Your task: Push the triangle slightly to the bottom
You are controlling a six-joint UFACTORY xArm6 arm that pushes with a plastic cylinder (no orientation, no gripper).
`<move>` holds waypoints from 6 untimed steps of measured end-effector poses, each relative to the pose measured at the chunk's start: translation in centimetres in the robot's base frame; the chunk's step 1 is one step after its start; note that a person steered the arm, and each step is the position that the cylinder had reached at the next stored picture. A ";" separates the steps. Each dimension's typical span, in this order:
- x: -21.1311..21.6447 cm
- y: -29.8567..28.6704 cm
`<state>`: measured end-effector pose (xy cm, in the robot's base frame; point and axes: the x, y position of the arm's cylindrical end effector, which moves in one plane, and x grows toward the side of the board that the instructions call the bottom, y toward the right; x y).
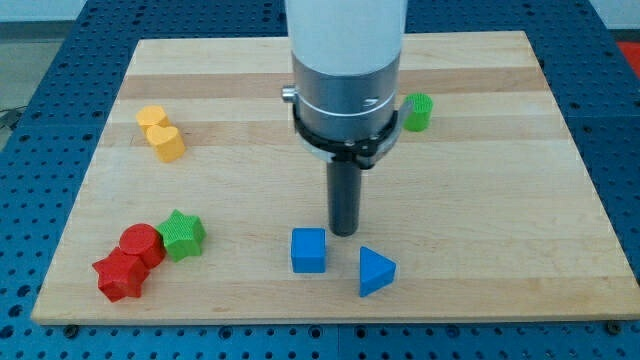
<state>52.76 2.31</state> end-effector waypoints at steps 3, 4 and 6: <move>-0.3 6.8; 2.3 2.2; 5.2 0.9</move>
